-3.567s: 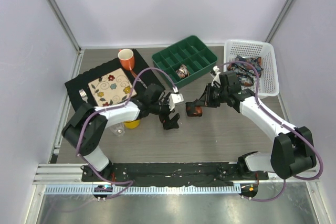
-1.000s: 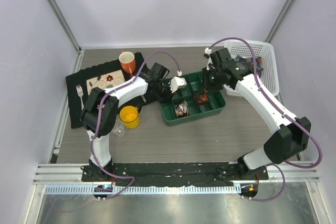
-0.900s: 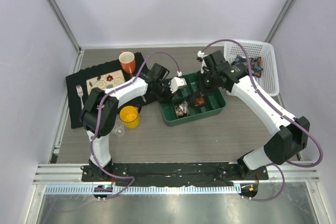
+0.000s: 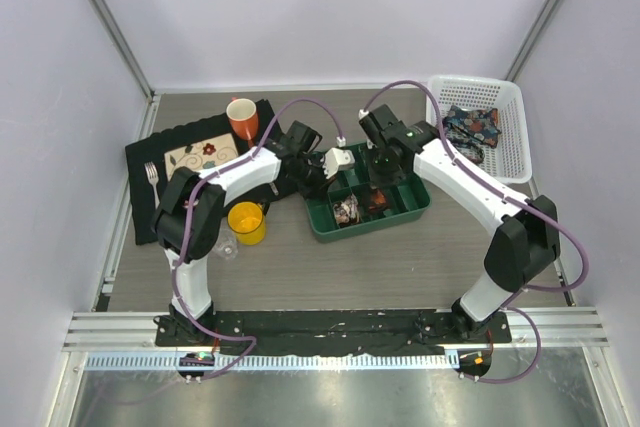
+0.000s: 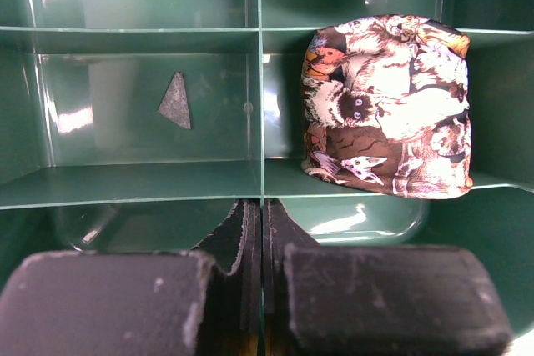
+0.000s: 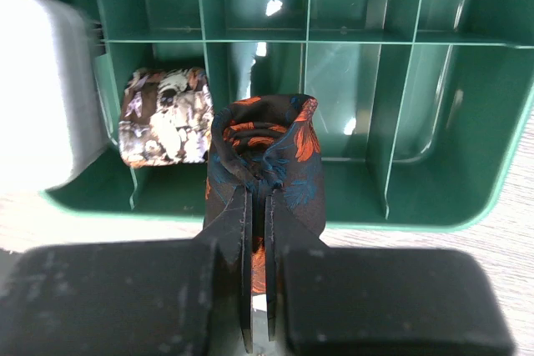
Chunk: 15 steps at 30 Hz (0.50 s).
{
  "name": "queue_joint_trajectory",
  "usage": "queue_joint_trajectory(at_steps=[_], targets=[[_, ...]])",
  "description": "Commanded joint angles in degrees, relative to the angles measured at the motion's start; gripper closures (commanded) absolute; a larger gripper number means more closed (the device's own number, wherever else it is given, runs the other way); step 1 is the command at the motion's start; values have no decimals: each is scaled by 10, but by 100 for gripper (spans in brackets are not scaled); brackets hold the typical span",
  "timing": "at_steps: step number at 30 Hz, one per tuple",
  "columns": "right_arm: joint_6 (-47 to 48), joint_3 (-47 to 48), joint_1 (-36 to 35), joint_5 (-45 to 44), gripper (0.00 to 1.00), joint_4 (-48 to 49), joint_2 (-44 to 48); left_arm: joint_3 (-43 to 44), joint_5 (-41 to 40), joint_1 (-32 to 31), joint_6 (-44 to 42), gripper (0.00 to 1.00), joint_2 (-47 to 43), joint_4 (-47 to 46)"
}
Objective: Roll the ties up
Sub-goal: Place the tie in the storage box.
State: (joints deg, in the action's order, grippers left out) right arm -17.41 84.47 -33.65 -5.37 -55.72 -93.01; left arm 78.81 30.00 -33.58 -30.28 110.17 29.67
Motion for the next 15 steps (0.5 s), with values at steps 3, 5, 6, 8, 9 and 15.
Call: queue_joint_trajectory(at_steps=[3, 5, 6, 8, 9, 15], targets=[[-24, -47, -5, -6, 99, 62, -4, -21, 26, -3, 26, 100, -9, 30], [-23, -53, -7, -9, 99, 74, -8, -20, 24, -3, 28, 100, -7, 28], [-24, -60, -9, -10, 99, 76, -9, -19, 24, -3, 29, 100, -6, 27], [-23, -71, -10, -16, 99, 96, -6, -19, 25, -3, 30, 100, -5, 24], [-24, -87, -10, -18, 99, 106, -3, -19, 25, -3, 32, 100, -3, 24], [-26, -120, -11, -29, 99, 147, -12, -20, 26, -3, 36, 100, 3, 21]])
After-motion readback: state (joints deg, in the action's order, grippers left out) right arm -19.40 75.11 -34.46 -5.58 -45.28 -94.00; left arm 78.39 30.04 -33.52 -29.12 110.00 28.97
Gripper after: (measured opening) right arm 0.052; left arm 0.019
